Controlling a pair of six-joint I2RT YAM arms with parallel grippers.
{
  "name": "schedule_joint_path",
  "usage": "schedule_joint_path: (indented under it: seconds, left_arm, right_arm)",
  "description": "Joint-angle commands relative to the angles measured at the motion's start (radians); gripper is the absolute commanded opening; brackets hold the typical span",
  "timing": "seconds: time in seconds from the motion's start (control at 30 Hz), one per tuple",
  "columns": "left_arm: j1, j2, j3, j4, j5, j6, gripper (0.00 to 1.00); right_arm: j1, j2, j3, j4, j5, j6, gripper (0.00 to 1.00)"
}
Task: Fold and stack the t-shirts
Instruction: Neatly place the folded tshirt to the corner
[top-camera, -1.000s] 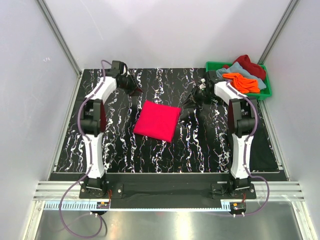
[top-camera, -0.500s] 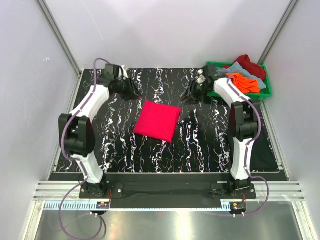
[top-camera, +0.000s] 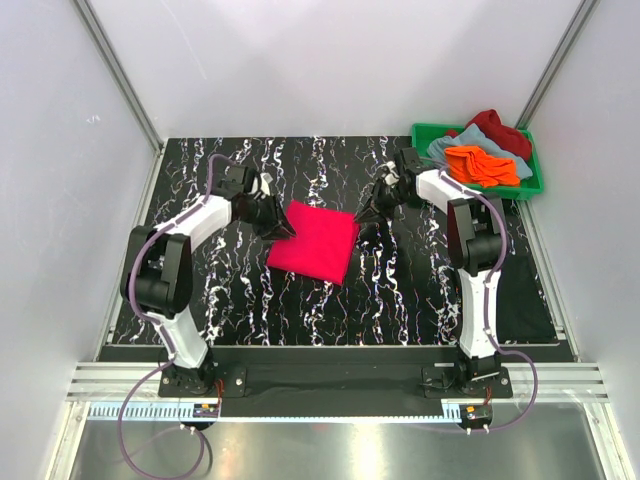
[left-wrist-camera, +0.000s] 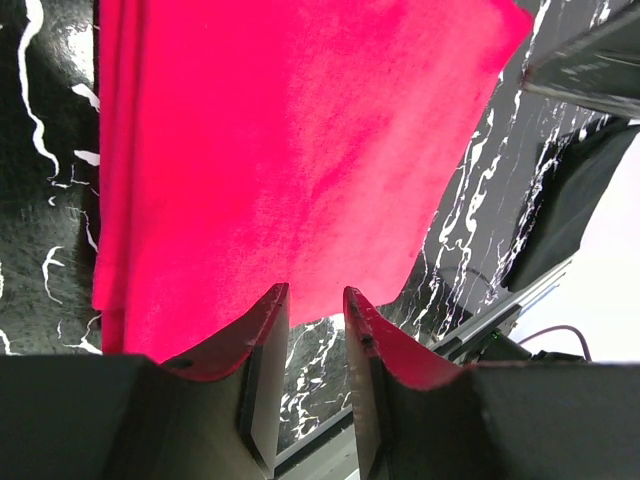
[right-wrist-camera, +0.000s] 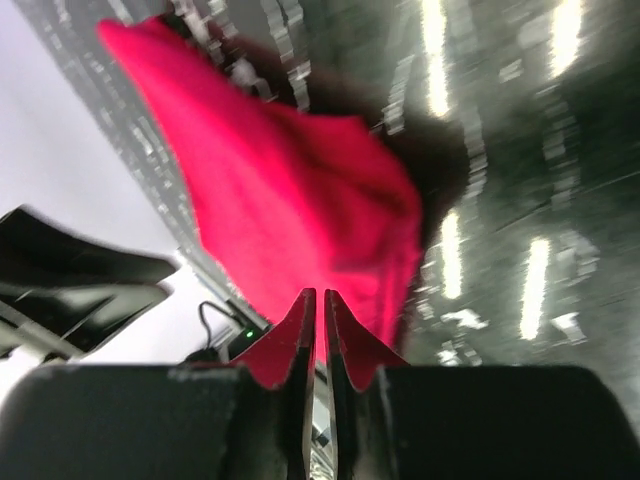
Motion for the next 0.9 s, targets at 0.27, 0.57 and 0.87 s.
schedule_joint_path:
  seconds: [0.27, 0.57, 0.87]
  left_arm:
    - [0.000, -0.220, -0.068, -0.030, 0.017, 0.075, 0.34]
    - [-0.001, -0.357, -0.198, -0.031, 0.012, 0.051, 0.36]
    - [-0.044, -0.545, -0.338, -0.031, 0.025, -0.024, 0.42]
  right_arm:
    - [-0.016, -0.068, -0.012, -0.071, 0.279, -0.164, 0.18]
    - [0.064, -0.119, -0.032, -0.033, 0.173, -0.143, 0.27]
    - [0.050, -0.014, -0.021, 0.028, 0.161, -0.138, 0.28]
